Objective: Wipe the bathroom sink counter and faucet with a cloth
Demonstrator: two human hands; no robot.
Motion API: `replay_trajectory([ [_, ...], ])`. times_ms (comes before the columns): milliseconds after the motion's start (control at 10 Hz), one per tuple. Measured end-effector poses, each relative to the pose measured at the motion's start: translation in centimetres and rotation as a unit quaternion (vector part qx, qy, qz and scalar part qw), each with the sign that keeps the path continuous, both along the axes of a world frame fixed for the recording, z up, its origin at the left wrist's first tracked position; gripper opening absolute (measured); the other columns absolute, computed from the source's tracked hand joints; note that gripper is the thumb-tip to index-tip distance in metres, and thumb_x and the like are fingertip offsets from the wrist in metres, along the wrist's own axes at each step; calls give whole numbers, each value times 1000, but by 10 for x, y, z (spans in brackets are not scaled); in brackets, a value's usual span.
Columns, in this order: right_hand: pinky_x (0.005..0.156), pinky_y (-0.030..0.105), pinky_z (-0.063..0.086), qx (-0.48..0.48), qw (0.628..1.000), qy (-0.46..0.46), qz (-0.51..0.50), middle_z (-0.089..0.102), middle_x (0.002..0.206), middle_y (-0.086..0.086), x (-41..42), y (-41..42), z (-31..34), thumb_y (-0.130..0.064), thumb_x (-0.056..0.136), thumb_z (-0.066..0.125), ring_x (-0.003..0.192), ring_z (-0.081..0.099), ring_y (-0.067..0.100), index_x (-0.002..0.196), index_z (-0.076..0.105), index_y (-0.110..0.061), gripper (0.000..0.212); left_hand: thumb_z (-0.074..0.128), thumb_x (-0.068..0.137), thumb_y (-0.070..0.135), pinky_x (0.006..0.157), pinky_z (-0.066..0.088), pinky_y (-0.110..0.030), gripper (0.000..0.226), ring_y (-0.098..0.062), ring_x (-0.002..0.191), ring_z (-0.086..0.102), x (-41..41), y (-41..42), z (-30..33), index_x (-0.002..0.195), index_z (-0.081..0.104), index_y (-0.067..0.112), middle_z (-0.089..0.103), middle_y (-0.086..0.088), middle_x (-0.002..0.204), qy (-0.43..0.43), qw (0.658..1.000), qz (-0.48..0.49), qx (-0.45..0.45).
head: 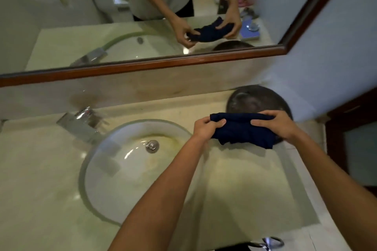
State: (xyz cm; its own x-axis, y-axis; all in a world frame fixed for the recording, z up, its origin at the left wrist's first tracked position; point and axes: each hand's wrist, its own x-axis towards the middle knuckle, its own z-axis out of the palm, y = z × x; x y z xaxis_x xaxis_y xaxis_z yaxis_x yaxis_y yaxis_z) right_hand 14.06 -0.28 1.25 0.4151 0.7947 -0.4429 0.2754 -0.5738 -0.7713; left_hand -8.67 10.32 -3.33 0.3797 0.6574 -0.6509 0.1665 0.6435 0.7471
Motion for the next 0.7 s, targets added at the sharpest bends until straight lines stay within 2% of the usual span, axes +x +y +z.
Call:
replay_trajectory([
  [100,76,36,61,-21,998,-48,-40,78,91,-2,60,-12,-10,-40,70,92,87,73,20,97,80,-22,34,89,76,18,91,61,-47,33,-29,96,74,66,-14,-3,103,74,9,77,-10,105,40,999,-14,-8],
  [200,68,25,53,-31,995,-83,-36,74,99,-2,109,-10,-27,-40,69,93,89,68,16,103,78,-18,44,89,76,22,91,60,-44,26,-30,96,72,123,-21,-17,90,70,11,76,-11,105,103,994,-19,12],
  [300,66,21,49,-37,996,-83,-23,73,100,-1,141,2,-53,-40,66,95,93,67,18,102,77,-15,47,86,81,29,94,56,-38,39,-30,105,67,155,-20,-29,110,70,8,71,-9,113,171,983,-30,62],
  [400,74,24,50,-49,994,-99,12,70,102,-3,147,17,-80,-46,65,94,98,65,18,103,75,-19,50,83,84,31,100,51,-36,55,-31,117,64,161,-17,-33,130,64,7,68,-11,126,240,963,-39,119],
  [500,86,35,55,-41,991,-117,59,70,106,-4,143,26,-106,-55,67,89,101,66,19,108,71,-24,55,83,84,34,102,50,-36,62,-31,119,63,155,-12,-47,135,61,7,66,-12,132,291,940,-66,163],
  [600,93,37,52,-23,980,-187,66,68,116,-3,133,24,-104,-63,68,85,107,64,20,119,67,-24,67,84,81,41,97,51,-34,69,-30,118,63,147,-8,-38,135,57,8,65,-10,132,326,920,-124,178],
  [700,100,44,49,43,962,-269,23,64,125,2,130,19,-89,-64,71,83,113,63,24,128,65,-20,75,85,81,39,95,51,-34,71,-28,118,63,138,-1,-16,138,55,9,65,-8,131,324,901,-145,248],
])
